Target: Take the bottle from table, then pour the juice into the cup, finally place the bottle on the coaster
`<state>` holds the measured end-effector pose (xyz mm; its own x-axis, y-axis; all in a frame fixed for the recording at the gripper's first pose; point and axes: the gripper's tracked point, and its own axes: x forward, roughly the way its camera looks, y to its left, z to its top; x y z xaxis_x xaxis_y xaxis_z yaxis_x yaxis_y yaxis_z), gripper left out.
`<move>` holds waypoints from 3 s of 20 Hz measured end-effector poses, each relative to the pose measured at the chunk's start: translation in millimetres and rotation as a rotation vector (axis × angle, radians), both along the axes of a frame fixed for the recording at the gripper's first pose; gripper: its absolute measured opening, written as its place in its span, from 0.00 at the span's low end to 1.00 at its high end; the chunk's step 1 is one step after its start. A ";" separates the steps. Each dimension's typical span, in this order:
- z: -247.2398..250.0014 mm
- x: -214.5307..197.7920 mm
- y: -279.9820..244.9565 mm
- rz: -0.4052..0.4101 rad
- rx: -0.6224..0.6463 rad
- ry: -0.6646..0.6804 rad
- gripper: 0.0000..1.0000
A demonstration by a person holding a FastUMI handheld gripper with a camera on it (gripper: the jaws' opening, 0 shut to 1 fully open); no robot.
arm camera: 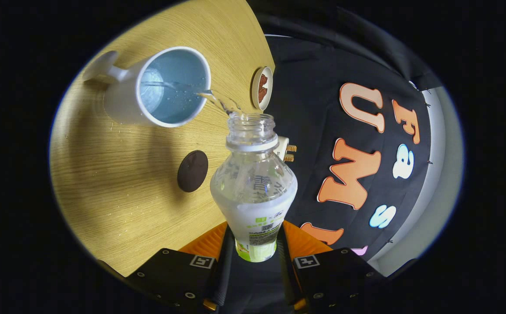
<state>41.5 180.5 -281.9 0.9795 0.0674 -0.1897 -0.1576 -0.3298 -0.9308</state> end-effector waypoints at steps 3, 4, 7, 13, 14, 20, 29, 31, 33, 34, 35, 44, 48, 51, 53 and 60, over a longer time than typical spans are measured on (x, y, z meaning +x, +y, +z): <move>0.4 1.2 -1.7 -0.002 -0.016 -0.003 0.52; -0.6 1.6 -1.2 0.000 -0.018 -0.004 0.52; -0.3 3.4 -3.8 -0.006 -0.023 -0.001 0.52; 2.0 4.4 -6.4 -0.013 -0.032 -0.005 0.52; 1.7 4.1 -6.4 -0.012 -0.033 -0.006 0.52; 3.3 3.9 -4.1 -0.003 -0.054 -0.009 0.52; 7.1 5.5 -1.1 0.019 -0.086 -0.020 0.52; 7.5 6.0 -2.0 0.017 -0.084 -0.021 0.52; 7.0 5.8 -0.8 0.022 -0.085 -0.023 0.52; 7.6 6.6 -0.7 0.026 -0.085 -0.024 0.52; 7.2 6.6 -0.2 0.027 -0.087 -0.022 0.52; 8.5 8.3 1.4 0.046 -0.121 -0.013 0.52; 8.9 8.7 3.9 0.061 -0.149 -0.009 0.52; 7.8 7.8 5.9 0.072 -0.156 -0.001 0.52; 8.1 9.2 7.4 0.075 -0.165 -0.001 0.52; 13.7 11.3 8.8 0.090 -0.194 0.000 0.52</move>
